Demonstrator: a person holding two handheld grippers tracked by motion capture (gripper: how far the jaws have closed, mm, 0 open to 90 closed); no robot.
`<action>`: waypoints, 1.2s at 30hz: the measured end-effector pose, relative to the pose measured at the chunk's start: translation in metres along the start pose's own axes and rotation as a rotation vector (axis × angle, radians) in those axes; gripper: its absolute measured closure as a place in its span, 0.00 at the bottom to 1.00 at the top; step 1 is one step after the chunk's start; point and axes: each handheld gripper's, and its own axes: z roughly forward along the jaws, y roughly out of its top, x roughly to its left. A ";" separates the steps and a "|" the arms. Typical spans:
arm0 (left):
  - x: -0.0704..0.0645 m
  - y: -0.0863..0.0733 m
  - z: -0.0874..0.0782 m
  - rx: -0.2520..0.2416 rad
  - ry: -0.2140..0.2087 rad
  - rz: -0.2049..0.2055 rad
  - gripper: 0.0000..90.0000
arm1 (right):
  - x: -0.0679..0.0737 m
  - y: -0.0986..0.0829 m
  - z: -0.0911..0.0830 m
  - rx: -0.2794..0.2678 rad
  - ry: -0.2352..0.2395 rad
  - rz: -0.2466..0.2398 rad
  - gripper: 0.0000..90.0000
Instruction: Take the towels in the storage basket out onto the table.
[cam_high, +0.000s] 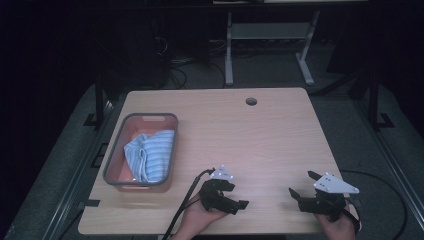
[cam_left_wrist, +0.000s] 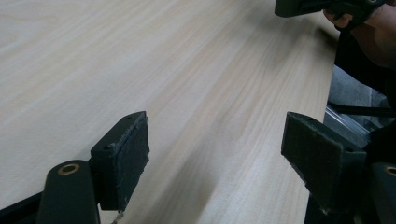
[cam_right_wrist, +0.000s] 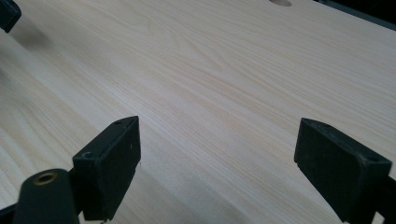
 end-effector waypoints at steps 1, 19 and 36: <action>0.001 0.001 -0.001 0.007 -0.002 -0.003 0.25 | 0.000 0.000 0.000 0.001 0.001 0.004 0.16; 0.022 0.037 -0.041 -0.008 -0.007 -0.017 0.25 | 0.004 0.003 0.003 0.007 0.000 -0.003 0.16; 0.044 0.066 -0.089 -0.030 0.062 -0.011 0.24 | 0.005 0.005 0.005 0.008 0.006 -0.008 0.16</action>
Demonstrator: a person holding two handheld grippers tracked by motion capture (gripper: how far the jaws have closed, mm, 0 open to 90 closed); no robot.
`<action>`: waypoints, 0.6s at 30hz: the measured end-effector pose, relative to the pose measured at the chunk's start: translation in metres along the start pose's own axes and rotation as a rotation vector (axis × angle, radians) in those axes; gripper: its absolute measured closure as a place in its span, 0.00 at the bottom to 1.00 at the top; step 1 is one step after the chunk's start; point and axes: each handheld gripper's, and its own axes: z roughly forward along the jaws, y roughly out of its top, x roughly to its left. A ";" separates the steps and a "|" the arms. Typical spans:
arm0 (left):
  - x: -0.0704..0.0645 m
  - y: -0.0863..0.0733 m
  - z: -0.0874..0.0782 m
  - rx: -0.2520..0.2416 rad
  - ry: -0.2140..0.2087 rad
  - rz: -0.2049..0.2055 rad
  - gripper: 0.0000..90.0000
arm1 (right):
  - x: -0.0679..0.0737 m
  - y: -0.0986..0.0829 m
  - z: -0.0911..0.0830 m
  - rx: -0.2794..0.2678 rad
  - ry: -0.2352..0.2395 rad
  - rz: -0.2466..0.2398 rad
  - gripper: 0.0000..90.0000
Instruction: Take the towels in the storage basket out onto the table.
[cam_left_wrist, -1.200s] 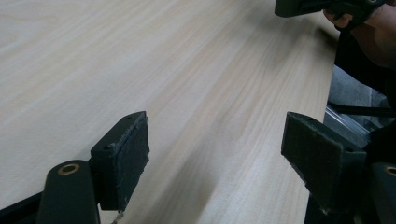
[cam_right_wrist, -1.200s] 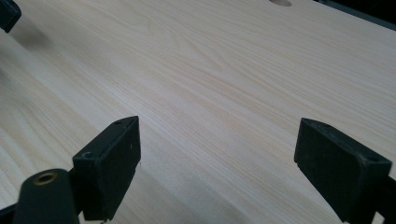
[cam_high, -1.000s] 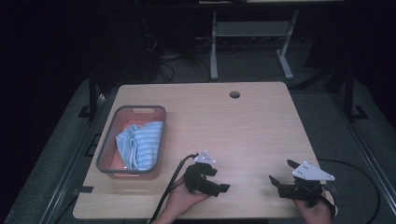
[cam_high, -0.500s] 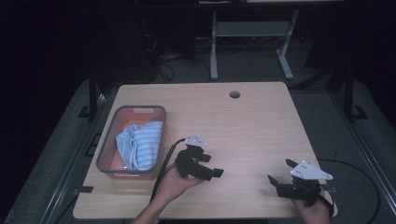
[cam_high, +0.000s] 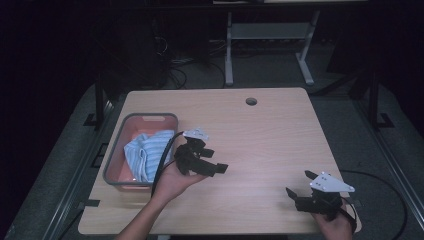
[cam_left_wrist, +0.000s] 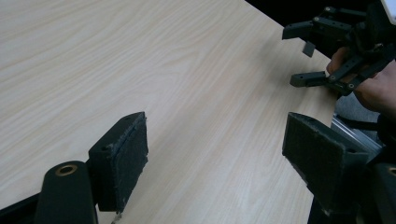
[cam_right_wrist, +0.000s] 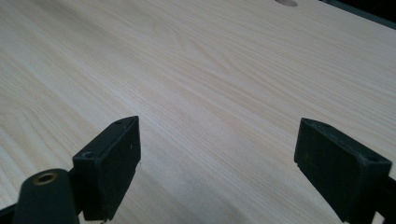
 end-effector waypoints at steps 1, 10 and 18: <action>0.001 0.000 -0.002 -0.005 0.004 -0.003 0.24 | 0.000 0.000 0.000 0.001 0.000 0.003 0.16; 0.017 0.001 -0.027 -0.019 0.071 -0.036 0.24 | -0.001 0.000 0.000 0.003 -0.003 -0.003 0.16; 0.033 -0.003 -0.050 -0.046 0.122 -0.077 0.24 | -0.001 0.000 0.000 0.003 0.000 0.001 0.16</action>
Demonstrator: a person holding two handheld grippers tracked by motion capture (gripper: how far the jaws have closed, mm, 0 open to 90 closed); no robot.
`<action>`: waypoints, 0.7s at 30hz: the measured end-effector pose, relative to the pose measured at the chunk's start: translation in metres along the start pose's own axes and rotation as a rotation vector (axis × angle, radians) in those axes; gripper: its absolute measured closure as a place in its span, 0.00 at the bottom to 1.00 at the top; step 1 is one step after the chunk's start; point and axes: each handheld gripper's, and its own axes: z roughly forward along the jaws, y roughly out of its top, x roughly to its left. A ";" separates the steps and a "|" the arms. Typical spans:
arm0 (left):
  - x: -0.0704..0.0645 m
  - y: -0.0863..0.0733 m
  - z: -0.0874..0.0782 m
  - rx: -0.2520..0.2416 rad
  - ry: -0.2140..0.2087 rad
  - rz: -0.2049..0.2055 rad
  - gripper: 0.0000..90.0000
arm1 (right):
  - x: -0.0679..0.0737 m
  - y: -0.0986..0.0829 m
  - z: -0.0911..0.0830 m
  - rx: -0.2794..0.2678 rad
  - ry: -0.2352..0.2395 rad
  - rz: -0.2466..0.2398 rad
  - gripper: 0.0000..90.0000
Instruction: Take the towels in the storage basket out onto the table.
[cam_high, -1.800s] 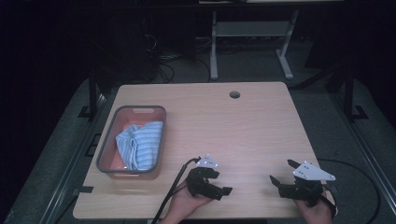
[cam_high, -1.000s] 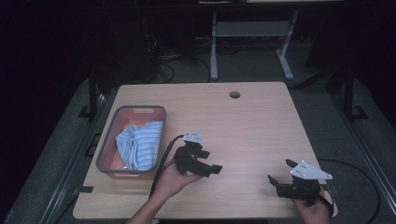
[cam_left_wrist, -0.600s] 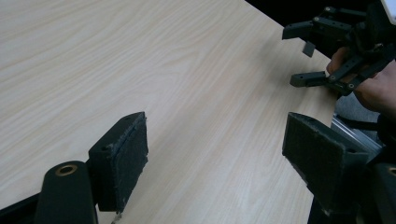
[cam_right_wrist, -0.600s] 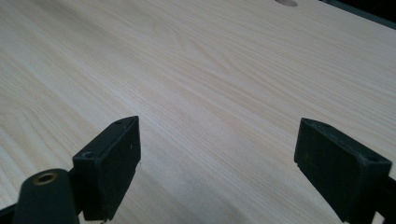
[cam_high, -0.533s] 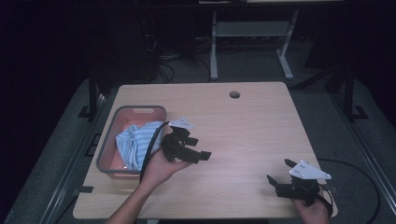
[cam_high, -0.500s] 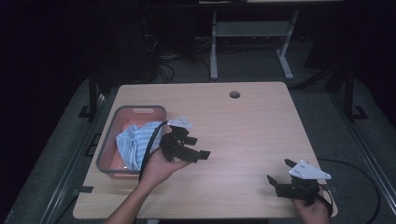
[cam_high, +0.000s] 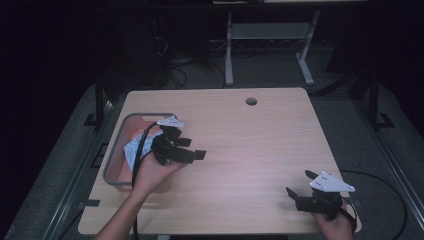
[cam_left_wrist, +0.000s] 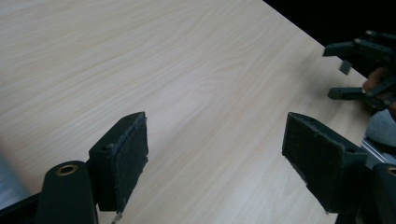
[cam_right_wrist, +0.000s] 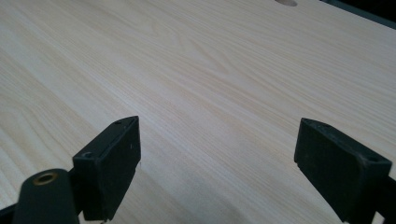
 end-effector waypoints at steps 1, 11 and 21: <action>0.002 -0.001 -0.003 -0.002 0.006 -0.006 0.24 | 0.000 0.000 0.000 0.000 0.000 -0.002 0.16; 0.026 -0.009 -0.027 -0.029 0.099 -0.045 0.25 | -0.003 0.002 -0.004 -0.014 -0.003 0.006 0.16; 0.051 -0.026 -0.052 -0.044 0.193 -0.113 0.25 | -0.001 0.002 -0.003 -0.009 0.000 0.006 0.16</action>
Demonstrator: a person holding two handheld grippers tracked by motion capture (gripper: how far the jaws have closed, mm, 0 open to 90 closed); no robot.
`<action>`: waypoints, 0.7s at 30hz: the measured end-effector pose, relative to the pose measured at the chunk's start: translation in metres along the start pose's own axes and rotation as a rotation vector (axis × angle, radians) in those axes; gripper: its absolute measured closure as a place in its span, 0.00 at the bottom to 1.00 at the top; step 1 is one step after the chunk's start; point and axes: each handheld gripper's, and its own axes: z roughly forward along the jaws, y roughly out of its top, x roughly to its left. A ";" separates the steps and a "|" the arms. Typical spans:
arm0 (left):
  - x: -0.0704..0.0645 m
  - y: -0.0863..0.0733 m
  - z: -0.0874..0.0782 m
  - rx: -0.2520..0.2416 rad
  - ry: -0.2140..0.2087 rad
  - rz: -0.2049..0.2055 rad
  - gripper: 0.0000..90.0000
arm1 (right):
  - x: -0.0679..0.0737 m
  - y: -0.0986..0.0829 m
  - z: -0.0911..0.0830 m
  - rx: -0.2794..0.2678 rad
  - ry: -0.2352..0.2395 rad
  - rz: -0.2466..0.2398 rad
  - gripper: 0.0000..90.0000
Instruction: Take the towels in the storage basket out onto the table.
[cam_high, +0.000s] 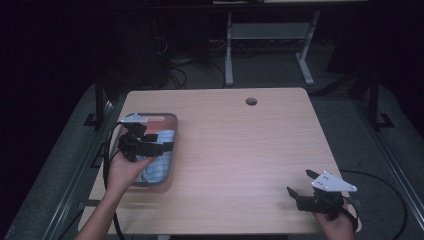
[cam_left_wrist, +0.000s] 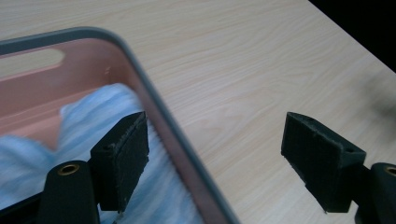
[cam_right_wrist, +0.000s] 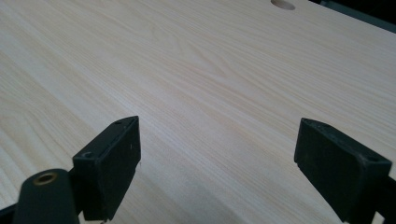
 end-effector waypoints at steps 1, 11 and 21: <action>0.004 -0.002 -0.002 -0.004 0.022 -0.015 0.25 | 0.000 0.000 0.001 0.001 0.002 -0.009 0.16; 0.028 -0.015 -0.003 0.020 0.108 -0.089 0.25 | 0.001 0.000 0.002 0.005 0.005 -0.014 0.16; 0.047 -0.029 0.013 0.123 0.217 -0.159 0.27 | 0.001 0.001 0.002 0.005 0.005 -0.012 0.16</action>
